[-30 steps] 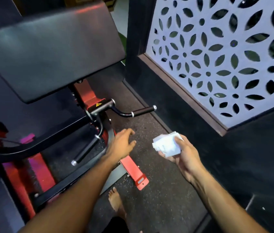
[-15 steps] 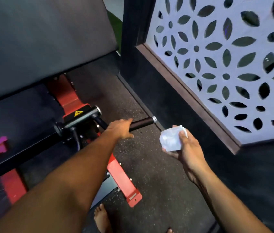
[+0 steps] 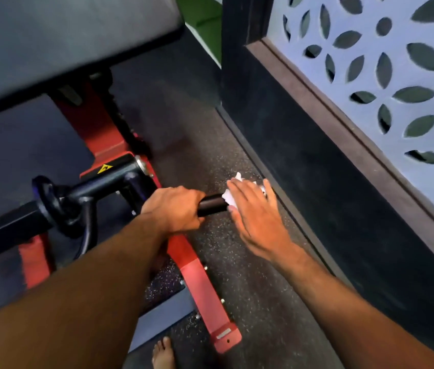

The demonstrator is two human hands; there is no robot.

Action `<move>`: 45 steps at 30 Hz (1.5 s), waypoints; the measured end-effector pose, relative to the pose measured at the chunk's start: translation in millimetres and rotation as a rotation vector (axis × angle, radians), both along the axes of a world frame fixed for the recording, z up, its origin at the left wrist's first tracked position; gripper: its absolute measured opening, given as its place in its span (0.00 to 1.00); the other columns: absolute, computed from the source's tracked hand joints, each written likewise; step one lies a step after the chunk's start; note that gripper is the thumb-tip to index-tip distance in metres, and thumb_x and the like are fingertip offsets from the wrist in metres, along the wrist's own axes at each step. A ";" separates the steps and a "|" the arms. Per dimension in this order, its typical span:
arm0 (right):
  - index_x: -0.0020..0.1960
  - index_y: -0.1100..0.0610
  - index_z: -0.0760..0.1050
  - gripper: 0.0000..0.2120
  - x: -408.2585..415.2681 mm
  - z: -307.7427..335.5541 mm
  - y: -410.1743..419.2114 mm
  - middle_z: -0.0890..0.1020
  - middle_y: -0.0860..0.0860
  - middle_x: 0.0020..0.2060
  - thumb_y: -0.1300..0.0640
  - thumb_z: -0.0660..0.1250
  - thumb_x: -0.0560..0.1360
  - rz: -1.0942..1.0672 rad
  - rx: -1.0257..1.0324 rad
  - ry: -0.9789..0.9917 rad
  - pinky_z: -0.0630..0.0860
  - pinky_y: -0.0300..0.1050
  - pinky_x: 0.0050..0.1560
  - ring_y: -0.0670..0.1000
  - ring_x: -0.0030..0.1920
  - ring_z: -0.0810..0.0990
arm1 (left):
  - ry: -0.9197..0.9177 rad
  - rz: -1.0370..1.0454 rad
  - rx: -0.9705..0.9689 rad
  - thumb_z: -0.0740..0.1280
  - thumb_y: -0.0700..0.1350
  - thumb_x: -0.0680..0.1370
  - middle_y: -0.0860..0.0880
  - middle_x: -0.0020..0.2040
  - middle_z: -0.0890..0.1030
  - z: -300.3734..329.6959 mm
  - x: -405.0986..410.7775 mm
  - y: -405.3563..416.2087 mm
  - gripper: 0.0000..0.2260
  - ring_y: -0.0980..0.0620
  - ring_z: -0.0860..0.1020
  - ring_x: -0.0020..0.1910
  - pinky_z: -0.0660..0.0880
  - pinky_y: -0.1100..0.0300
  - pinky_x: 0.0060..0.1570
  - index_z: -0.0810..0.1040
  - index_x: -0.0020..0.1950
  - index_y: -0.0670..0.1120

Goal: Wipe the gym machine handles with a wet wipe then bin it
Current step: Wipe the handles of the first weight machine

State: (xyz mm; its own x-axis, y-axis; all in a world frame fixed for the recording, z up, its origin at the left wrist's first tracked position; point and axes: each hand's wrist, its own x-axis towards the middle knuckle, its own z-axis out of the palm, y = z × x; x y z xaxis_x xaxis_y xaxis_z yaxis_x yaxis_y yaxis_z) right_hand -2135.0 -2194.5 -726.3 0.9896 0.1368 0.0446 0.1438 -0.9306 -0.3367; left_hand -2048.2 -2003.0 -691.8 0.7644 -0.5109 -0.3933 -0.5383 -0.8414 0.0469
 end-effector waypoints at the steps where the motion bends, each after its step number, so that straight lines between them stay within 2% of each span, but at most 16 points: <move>1: 0.78 0.56 0.64 0.25 0.5 -3.6 -7.0 0.70 0.50 0.74 0.50 0.49 0.84 0.053 0.005 -0.026 0.52 0.63 0.78 0.51 0.75 0.66 | -0.002 0.003 0.013 0.65 0.58 0.75 0.50 0.53 0.84 -0.1 0.1 -0.4 0.12 0.44 0.83 0.54 0.74 0.54 0.48 0.76 0.56 0.56; 4: 0.77 0.57 0.66 0.25 7.7 -10.2 -36.2 0.72 0.51 0.73 0.61 0.57 0.80 0.199 0.032 -0.087 0.53 0.60 0.79 0.51 0.73 0.68 | -0.013 0.009 0.024 0.65 0.58 0.75 0.50 0.52 0.84 -0.9 -0.6 -2.2 0.10 0.44 0.83 0.54 0.70 0.55 0.45 0.75 0.53 0.57; 9: 0.67 0.54 0.76 0.16 23.0 -4.7 -21.1 0.81 0.49 0.59 0.53 0.56 0.84 0.072 0.164 -0.057 0.62 0.58 0.76 0.50 0.63 0.77 | 0.012 0.047 0.015 0.65 0.58 0.74 0.52 0.48 0.84 0.2 0.3 -2.5 0.07 0.45 0.83 0.51 0.71 0.54 0.45 0.69 0.45 0.59; 11: 0.68 0.57 0.76 0.16 13.6 -12.8 -15.3 0.81 0.51 0.62 0.59 0.61 0.82 0.119 0.133 -0.163 0.62 0.57 0.76 0.52 0.65 0.77 | 0.011 0.046 0.016 0.65 0.57 0.74 0.52 0.48 0.84 -0.1 -0.2 -3.7 0.06 0.45 0.83 0.51 0.73 0.54 0.46 0.69 0.45 0.59; 14: 0.74 0.60 0.71 0.26 0.0 -29.1 -47.0 0.73 0.54 0.73 0.67 0.68 0.77 0.280 0.116 -0.261 0.61 0.58 0.77 0.52 0.74 0.69 | -0.005 0.041 0.016 0.64 0.57 0.74 0.52 0.47 0.83 -0.9 0.1 -4.2 0.05 0.45 0.83 0.51 0.72 0.54 0.45 0.70 0.45 0.59; 18: 0.68 0.60 0.75 0.17 15.1 -28.6 -64.4 0.80 0.55 0.64 0.56 0.57 0.84 0.081 0.122 -0.253 0.68 0.58 0.73 0.53 0.65 0.78 | -0.033 0.032 0.024 0.64 0.59 0.74 0.51 0.48 0.83 -4.9 1.1 -3.9 0.07 0.45 0.83 0.50 0.70 0.55 0.43 0.71 0.45 0.58; 21: 0.63 0.58 0.78 0.16 21.0 -24.1 -37.8 0.83 0.53 0.57 0.53 0.56 0.84 0.084 0.138 -0.244 0.68 0.55 0.72 0.52 0.60 0.79 | -0.038 0.031 0.020 0.64 0.58 0.74 0.52 0.47 0.83 -2.9 -0.4 -4.6 0.06 0.45 0.83 0.50 0.69 0.56 0.42 0.70 0.45 0.58; 24: 0.68 0.62 0.75 0.18 12.6 -25.0 -14.4 0.80 0.57 0.63 0.54 0.56 0.84 0.206 0.111 -0.289 0.64 0.53 0.75 0.55 0.66 0.76 | -0.048 0.030 0.021 0.64 0.58 0.75 0.52 0.47 0.83 -0.9 -0.7 -5.4 0.06 0.44 0.83 0.50 0.68 0.56 0.42 0.71 0.45 0.58; 27: 0.76 0.64 0.65 0.22 -1.1 -23.9 -27.3 0.68 0.59 0.76 0.58 0.57 0.83 0.350 0.059 -0.282 0.56 0.58 0.79 0.57 0.77 0.64 | -0.049 0.023 0.020 0.66 0.60 0.75 0.51 0.49 0.84 -0.5 -0.6 -6.0 0.08 0.44 0.83 0.51 0.68 0.56 0.42 0.71 0.45 0.58; 29: 0.78 0.62 0.62 0.25 -2.9 -24.2 -47.8 0.63 0.57 0.78 0.64 0.60 0.82 0.377 0.041 -0.266 0.57 0.60 0.78 0.56 0.79 0.59 | -0.037 0.016 0.017 0.67 0.62 0.74 0.51 0.47 0.83 -0.1 0.3 -5.5 0.11 0.44 0.82 0.51 0.67 0.56 0.42 0.72 0.46 0.57; 33: 0.72 0.59 0.73 0.22 14.7 -22.3 -48.7 0.78 0.56 0.67 0.66 0.67 0.78 0.164 0.115 -0.258 0.71 0.61 0.70 0.56 0.68 0.77 | 0.002 0.017 0.017 0.66 0.65 0.72 0.53 0.38 0.75 0.1 1.5 -3.8 0.14 0.44 0.82 0.48 0.67 0.56 0.41 0.71 0.43 0.56; 35: 0.68 0.58 0.77 0.20 22.6 -13.4 -24.4 0.84 0.55 0.59 0.65 0.70 0.76 0.085 0.157 -0.237 0.74 0.59 0.67 0.57 0.60 0.82 | 0.004 0.008 0.016 0.67 0.64 0.72 0.53 0.40 0.77 -0.3 2.1 -3.4 0.14 0.44 0.82 0.49 0.69 0.56 0.41 0.71 0.44 0.56; 37: 0.66 0.58 0.78 0.17 24.8 -8.1 3.0 0.84 0.54 0.56 0.63 0.66 0.78 0.129 0.174 -0.244 0.75 0.56 0.64 0.57 0.57 0.82 | -0.027 -0.015 0.018 0.67 0.63 0.72 0.50 0.46 0.83 -0.6 2.8 -3.6 0.13 0.43 0.83 0.51 0.72 0.55 0.44 0.74 0.46 0.55; 39: 0.66 0.59 0.77 0.16 17.3 -10.5 21.2 0.81 0.55 0.60 0.60 0.62 0.79 0.254 0.194 -0.278 0.71 0.54 0.69 0.55 0.60 0.79 | -0.056 -0.043 0.019 0.65 0.63 0.73 0.48 0.50 0.85 -1.5 2.3 -3.6 0.15 0.42 0.83 0.53 0.74 0.54 0.46 0.77 0.50 0.53; 42: 0.65 0.60 0.78 0.16 6.3 -15.2 1.7 0.80 0.56 0.63 0.62 0.68 0.77 0.368 0.175 -0.359 0.64 0.54 0.75 0.54 0.66 0.76 | -0.044 -0.048 0.004 0.62 0.69 0.73 0.49 0.48 0.84 -3.0 2.7 -2.4 0.20 0.42 0.83 0.51 0.73 0.54 0.43 0.76 0.49 0.53; 45: 0.63 0.58 0.80 0.14 9.6 -19.2 -42.1 0.82 0.52 0.62 0.60 0.70 0.78 0.244 0.150 -0.371 0.65 0.55 0.74 0.51 0.64 0.79 | -0.013 -0.017 0.009 0.66 0.64 0.71 0.52 0.43 0.82 -4.9 5.5 -0.2 0.15 0.44 0.82 0.48 0.71 0.56 0.42 0.74 0.46 0.54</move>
State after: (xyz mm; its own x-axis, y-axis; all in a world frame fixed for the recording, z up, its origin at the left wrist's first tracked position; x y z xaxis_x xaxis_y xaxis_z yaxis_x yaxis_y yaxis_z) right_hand -2125.4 -2236.5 -745.5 0.8429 0.3281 0.4264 0.4882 -0.7996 -0.3497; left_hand -2042.7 -2003.2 -696.7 0.7610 -0.5202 -0.3876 -0.5529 -0.8327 0.0320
